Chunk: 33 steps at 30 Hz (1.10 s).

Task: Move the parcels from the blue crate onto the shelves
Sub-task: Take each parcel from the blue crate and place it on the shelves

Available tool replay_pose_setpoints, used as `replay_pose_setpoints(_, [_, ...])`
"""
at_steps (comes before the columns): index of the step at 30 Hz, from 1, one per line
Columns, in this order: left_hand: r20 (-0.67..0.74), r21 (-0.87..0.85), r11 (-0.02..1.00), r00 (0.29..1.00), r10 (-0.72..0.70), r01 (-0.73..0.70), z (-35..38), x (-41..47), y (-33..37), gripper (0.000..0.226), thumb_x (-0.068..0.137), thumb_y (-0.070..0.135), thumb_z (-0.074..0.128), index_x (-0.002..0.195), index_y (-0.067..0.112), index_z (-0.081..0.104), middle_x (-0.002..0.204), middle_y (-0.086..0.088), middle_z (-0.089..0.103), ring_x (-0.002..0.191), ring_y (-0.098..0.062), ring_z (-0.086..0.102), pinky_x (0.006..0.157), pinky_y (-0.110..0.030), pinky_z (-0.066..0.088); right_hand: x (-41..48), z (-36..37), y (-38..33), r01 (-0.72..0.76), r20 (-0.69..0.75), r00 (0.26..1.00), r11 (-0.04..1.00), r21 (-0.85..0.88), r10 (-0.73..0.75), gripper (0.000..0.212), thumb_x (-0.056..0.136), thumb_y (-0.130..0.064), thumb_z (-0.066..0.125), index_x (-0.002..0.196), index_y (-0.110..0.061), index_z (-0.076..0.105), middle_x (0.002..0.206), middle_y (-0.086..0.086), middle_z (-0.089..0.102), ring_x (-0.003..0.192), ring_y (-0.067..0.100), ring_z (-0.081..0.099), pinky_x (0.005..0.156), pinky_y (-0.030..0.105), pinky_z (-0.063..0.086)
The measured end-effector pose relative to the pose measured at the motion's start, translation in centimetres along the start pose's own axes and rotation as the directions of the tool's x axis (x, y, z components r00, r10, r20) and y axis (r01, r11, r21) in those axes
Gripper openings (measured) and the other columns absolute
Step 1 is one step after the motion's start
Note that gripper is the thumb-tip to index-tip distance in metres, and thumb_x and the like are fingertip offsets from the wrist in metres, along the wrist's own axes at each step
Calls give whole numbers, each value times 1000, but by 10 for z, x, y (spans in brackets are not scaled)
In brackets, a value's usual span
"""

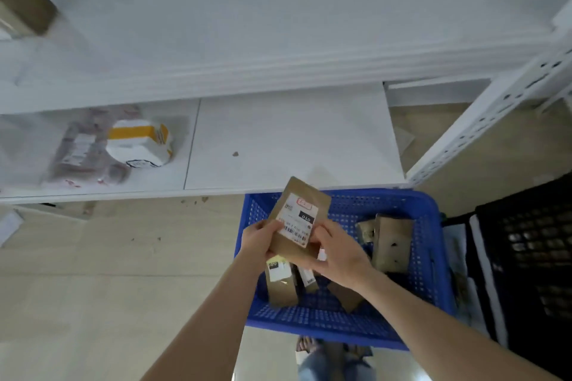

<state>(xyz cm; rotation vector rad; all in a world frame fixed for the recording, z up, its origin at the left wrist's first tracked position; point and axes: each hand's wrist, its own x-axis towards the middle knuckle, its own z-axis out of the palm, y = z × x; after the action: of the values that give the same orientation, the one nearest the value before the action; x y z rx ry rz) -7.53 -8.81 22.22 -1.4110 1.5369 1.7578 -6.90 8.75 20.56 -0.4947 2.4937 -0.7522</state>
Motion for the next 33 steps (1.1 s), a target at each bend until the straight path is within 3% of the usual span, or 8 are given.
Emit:
replay_pose_setpoints(3, [82,2,999,995,49,-49,-7,-55,26,29,86,8,63,114,7,54,101,-14,67,95,-27,65,76,-39,57,-21,-52,-24,-333,-131,907,871,361,401,44,86,-52,60,119,-22,54,126,-2,46,106,9,50,85,27,44])
replay_pose_setpoints(6, [134,30,995,987,88,-93,-11,-100,52,34,87,7,61,120,6,53,101,-15,68,97,-30,65,85,-47,55,-33,-95,-41,-431,-110,817,728,533,565,76,83,-44,70,143,-14,34,146,9,34,127,24,44,99,38,40])
replay_pose_setpoints(10, [216,275,916,948,236,-291,-18,-150,82,42,87,2,57,128,12,53,96,-11,67,85,-23,65,80,-37,57,-50,-143,-60,-359,-218,880,891,276,422,105,71,-54,75,150,-15,17,156,6,20,141,28,24,112,47,30])
replay_pose_setpoints(14, [454,607,563,826,333,-561,-17,-205,108,59,82,0,58,134,24,45,95,-4,58,78,-15,63,72,-28,55,-72,-176,-89,-178,-120,978,983,-34,173,115,67,-58,76,153,-20,10,159,-1,15,146,24,14,117,44,22])
replay_pose_setpoints(17, [503,656,427,783,366,-622,-8,-242,118,64,81,4,61,137,28,40,101,-2,53,85,-17,60,75,-29,53,-88,-189,-106,-140,123,984,985,101,128,79,74,-43,77,140,-21,40,138,0,52,117,16,53,94,30,44])
replay_pose_setpoints(21, [335,697,310,675,657,-647,2,-268,128,75,80,12,67,145,20,30,131,-8,47,113,-21,54,90,-31,47,-109,-206,-116,-120,-2,991,906,406,131,46,83,-31,72,124,-15,58,117,1,64,99,17,61,80,28,47])
replay_pose_setpoints(25, [41,621,536,707,706,-572,-8,-286,123,93,82,29,71,152,16,10,149,-12,28,131,-27,40,101,-37,39,-120,-233,-123,-119,-66,969,683,721,239,37,85,-22,71,120,-14,60,115,5,67,89,15,64,63,20,49])
replay_pose_setpoints(33, [167,318,786,848,503,-529,-3,-324,94,51,97,23,46,145,18,31,134,-8,53,118,-26,53,96,-44,48,-140,-264,-144,-79,-76,970,590,804,233,36,92,-25,63,125,-13,57,114,5,68,101,24,65,74,33,54])
